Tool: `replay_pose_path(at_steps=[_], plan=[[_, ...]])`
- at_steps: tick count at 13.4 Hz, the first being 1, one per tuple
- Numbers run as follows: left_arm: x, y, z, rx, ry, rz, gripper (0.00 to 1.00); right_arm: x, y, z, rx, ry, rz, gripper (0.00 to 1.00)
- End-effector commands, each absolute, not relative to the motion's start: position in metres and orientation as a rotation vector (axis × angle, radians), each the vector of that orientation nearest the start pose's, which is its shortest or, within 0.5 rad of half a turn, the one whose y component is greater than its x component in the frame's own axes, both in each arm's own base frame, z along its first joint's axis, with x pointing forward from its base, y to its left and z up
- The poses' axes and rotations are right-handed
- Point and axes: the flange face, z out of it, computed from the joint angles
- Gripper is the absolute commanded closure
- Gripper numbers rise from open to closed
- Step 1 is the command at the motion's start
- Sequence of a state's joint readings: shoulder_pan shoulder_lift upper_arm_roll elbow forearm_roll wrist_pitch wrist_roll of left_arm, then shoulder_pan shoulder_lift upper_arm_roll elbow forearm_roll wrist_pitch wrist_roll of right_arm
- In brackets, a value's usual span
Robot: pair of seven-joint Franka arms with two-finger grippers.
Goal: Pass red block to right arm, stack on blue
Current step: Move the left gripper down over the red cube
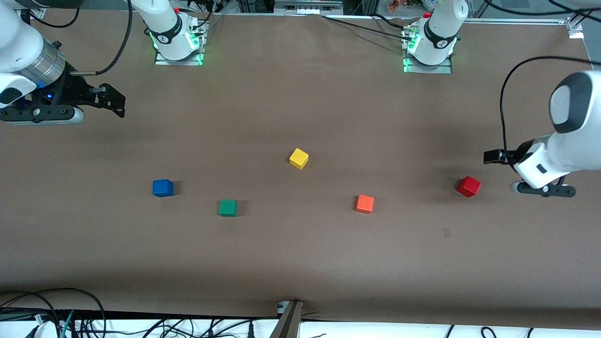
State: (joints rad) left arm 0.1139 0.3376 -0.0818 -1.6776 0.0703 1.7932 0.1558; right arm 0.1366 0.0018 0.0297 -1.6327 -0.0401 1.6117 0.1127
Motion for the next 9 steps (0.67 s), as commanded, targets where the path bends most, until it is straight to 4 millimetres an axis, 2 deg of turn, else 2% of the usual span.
replay_pose_path(at_steps=[1, 4, 6, 8, 9], plan=[[0.619, 0.029, 0.338, -3.047, 0.480, 0.338, 0.00, 0.549, 0.089, 0.604, -3.190, -0.084, 0.021, 0.00], [0.617, 0.028, 0.291, -2.987, 0.631, 0.283, 0.00, 0.549, 0.089, 0.604, -3.190, -0.084, 0.021, 0.00], [0.608, 0.027, 0.258, -2.926, 0.714, 0.213, 0.00, 0.550, 0.089, 0.603, -3.190, -0.086, 0.016, 0.00], [0.601, 0.026, 0.236, -2.914, 0.749, 0.162, 0.00, 0.549, 0.088, 0.603, -3.191, -0.084, 0.025, 0.00], [0.600, 0.033, 0.227, -2.922, 0.736, 0.162, 0.00, 0.549, 0.088, 0.603, -3.191, -0.084, 0.026, 0.00]])
